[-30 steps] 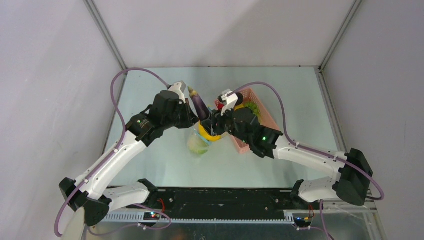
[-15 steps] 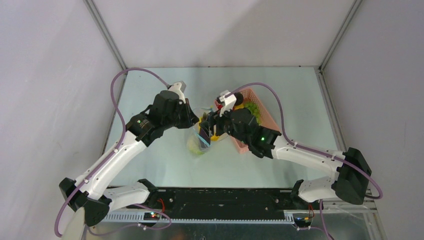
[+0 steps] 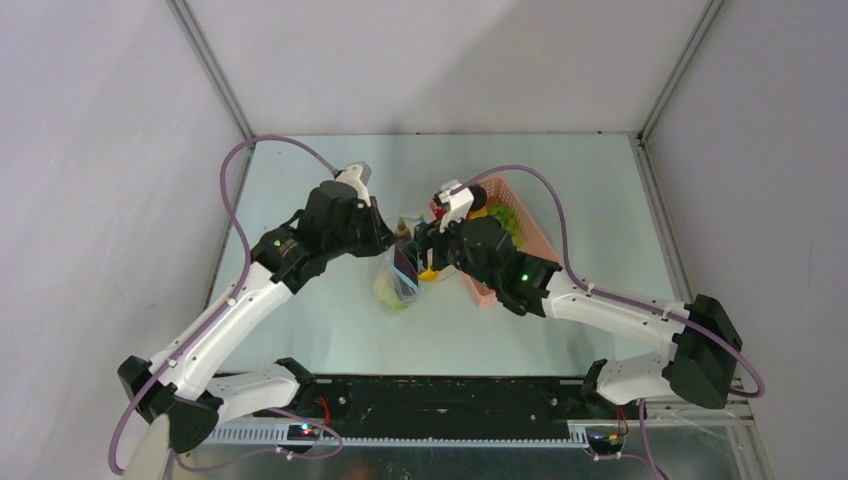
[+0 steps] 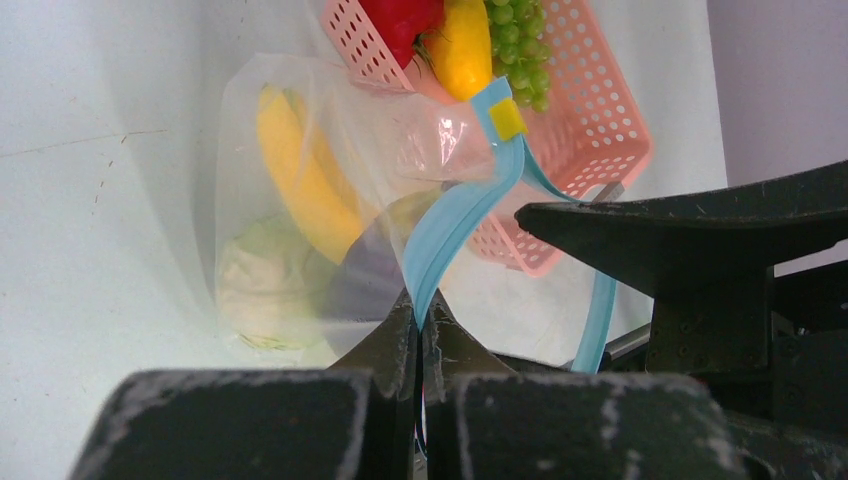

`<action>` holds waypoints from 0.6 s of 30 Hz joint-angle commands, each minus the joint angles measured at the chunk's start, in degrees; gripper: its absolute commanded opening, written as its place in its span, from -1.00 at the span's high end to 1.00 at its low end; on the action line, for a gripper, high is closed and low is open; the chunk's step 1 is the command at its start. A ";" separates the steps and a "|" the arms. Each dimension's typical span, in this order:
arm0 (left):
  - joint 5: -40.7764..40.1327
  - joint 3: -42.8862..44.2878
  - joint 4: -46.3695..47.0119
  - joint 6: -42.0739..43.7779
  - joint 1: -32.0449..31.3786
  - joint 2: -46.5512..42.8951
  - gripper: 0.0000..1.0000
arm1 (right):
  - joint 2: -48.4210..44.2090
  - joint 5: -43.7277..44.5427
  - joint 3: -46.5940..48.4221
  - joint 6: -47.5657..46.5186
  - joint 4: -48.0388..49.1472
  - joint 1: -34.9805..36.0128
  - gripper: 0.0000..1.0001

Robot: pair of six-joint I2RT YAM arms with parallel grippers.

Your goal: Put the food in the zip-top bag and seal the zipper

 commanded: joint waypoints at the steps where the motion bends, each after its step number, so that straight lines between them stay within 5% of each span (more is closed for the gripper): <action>1: 0.40 -0.16 2.87 1.32 0.35 -2.30 1.00 | 1.29 5.94 3.32 0.64 -1.28 -0.47 -0.35; 13: 11.69 -3.60 10.54 4.39 0.35 -7.21 0.97 | 5.89 16.60 12.48 7.67 -15.69 -4.71 -0.34; 18: 8.63 -4.20 10.24 4.16 0.35 -8.11 0.94 | 7.10 15.93 14.41 5.19 -18.18 -4.17 -0.34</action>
